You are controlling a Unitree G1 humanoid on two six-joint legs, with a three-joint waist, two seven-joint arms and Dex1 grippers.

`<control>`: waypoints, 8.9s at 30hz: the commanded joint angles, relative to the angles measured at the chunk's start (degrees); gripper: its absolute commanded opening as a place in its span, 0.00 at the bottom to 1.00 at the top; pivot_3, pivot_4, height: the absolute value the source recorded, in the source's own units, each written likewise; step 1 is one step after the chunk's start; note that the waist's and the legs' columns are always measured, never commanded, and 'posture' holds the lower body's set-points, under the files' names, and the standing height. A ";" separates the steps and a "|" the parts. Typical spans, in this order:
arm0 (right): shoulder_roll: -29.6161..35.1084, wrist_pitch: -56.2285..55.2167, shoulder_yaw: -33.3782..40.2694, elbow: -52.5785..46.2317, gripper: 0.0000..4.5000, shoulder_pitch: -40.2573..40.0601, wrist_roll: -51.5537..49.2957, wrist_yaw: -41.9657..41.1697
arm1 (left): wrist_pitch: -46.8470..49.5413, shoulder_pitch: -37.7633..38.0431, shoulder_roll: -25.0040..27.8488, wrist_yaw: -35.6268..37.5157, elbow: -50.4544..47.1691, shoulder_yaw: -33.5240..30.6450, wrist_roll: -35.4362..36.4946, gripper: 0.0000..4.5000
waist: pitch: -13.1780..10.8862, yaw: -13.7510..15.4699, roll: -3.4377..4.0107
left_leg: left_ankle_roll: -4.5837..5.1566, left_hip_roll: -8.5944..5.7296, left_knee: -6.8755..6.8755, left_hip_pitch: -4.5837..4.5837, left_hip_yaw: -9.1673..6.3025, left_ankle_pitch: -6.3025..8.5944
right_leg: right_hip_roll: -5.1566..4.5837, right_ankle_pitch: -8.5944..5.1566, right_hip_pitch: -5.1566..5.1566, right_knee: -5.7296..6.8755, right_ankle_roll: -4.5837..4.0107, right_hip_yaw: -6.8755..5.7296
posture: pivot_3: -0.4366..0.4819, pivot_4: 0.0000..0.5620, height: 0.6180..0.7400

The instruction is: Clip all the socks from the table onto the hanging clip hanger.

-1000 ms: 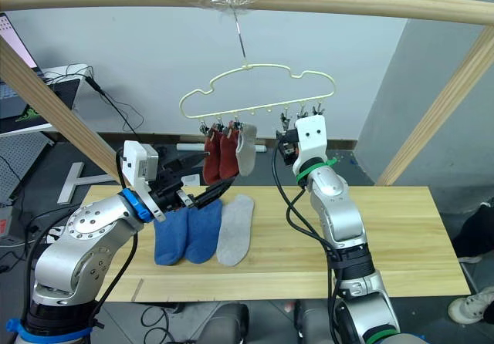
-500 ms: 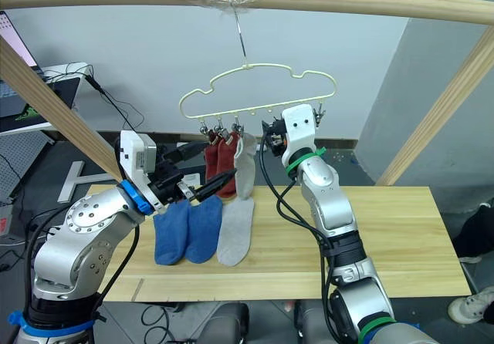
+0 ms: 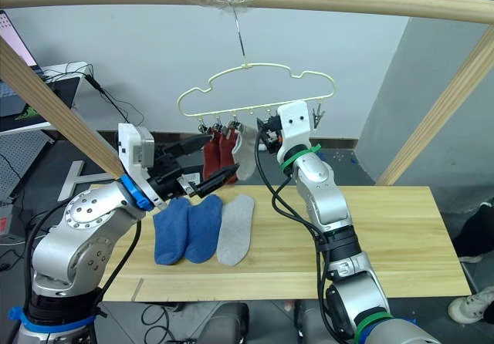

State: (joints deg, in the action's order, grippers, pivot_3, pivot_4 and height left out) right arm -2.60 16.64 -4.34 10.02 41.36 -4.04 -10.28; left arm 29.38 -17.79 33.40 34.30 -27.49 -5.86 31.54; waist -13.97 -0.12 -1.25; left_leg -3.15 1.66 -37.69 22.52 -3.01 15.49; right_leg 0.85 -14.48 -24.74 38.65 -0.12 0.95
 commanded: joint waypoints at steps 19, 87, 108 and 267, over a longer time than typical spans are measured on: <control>-0.07 -2.79 1.11 0.28 0.61 2.02 -0.35 0.46 | -0.35 -2.03 -0.75 -0.77 -2.22 -1.34 0.82 1.00 | 0.00 -0.02 -0.01 | 0.00 -0.01 -0.13 0.31 0.03 0.00 | 0.00 0.15 -0.43 0.26 -0.25 0.02 | 0.59 0.40 1.00; 4.15 7.30 0.60 -8.75 0.00 -1.45 -2.23 -3.32 | -20.78 2.48 -19.87 -16.85 46.10 16.80 -32.85 1.00 | -0.02 -0.16 0.03 | 0.03 -0.05 -0.20 0.32 0.07 -0.01 | -0.03 0.18 -0.44 0.32 -0.27 0.03 | 0.51 0.42 1.00; 5.26 12.43 2.26 -11.88 0.00 -2.06 -4.12 -3.87 | -20.39 7.90 -26.68 -11.41 39.97 14.84 -27.51 0.01 | 0.05 -0.48 0.03 | 0.03 -0.05 -0.24 0.27 0.04 -0.01 | -0.03 0.18 -0.35 0.34 -0.26 0.00 | 0.50 0.39 1.00; 3.22 -1.28 2.34 -1.72 0.45 0.90 -0.72 5.58 | 2.18 -3.93 -9.86 -9.26 -4.40 0.53 -2.91 1.00 | 0.05 0.03 0.00 | 0.00 -0.03 -0.26 0.34 0.03 -0.05 | 0.00 0.25 -0.43 0.39 -0.31 0.02 | 0.59 0.38 1.00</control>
State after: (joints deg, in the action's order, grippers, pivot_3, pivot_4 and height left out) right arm 0.85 16.72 -2.36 9.41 41.10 -5.21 -4.88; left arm 32.06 -21.18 23.31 25.40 -29.06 -4.83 27.91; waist -13.92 -0.09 -1.25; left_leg -3.15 1.63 -37.96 22.85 -2.98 15.44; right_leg 0.85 -14.24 -25.17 39.03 -0.43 0.96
